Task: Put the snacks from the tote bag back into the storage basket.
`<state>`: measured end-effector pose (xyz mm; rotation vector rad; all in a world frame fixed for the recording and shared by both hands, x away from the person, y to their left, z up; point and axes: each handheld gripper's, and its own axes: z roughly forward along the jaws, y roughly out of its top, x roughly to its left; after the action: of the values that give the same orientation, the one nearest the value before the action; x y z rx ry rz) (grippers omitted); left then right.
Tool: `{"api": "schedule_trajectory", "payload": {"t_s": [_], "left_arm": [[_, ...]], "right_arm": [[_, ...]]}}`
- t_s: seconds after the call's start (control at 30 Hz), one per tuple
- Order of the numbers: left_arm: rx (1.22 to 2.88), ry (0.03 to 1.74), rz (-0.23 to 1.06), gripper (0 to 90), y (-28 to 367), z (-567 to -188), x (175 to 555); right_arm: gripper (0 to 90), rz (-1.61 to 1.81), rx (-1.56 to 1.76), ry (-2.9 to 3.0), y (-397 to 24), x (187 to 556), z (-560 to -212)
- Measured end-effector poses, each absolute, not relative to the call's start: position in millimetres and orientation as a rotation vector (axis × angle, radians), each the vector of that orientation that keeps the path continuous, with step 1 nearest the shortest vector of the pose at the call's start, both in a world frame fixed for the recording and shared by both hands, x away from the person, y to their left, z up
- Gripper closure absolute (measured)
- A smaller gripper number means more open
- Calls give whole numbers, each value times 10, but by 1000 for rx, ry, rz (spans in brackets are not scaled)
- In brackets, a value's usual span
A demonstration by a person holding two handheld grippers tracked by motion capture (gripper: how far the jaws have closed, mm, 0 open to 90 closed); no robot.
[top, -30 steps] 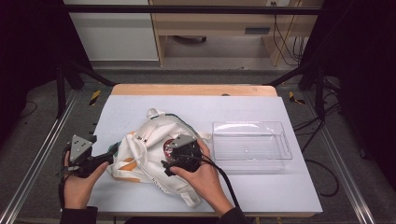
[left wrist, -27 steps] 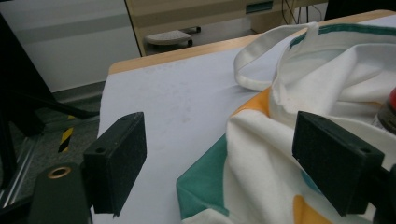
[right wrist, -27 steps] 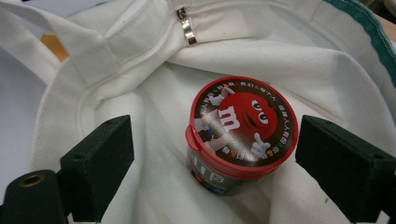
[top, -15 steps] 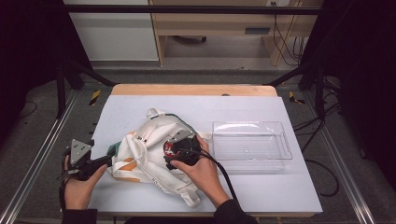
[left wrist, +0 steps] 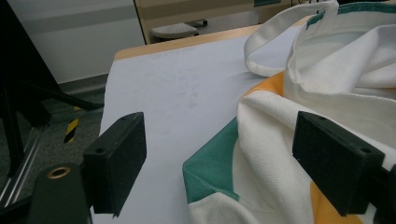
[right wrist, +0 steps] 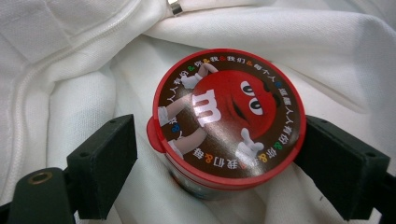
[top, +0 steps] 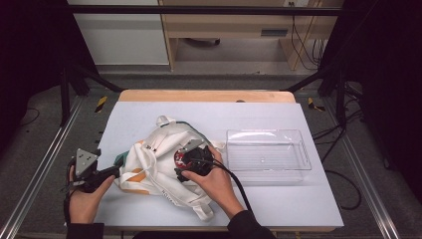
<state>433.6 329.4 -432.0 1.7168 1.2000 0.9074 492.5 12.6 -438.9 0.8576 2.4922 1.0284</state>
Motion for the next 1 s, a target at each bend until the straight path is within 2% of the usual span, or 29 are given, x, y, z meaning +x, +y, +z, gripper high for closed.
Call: {"api": "schedule_trajectory", "payload": {"t_s": [1.0], "left_arm": [[1716, 1202, 899, 176, 3292, -4324, 4341]], "right_arm": [[241, 994, 858, 2506, 211, 5036, -4476]]}}
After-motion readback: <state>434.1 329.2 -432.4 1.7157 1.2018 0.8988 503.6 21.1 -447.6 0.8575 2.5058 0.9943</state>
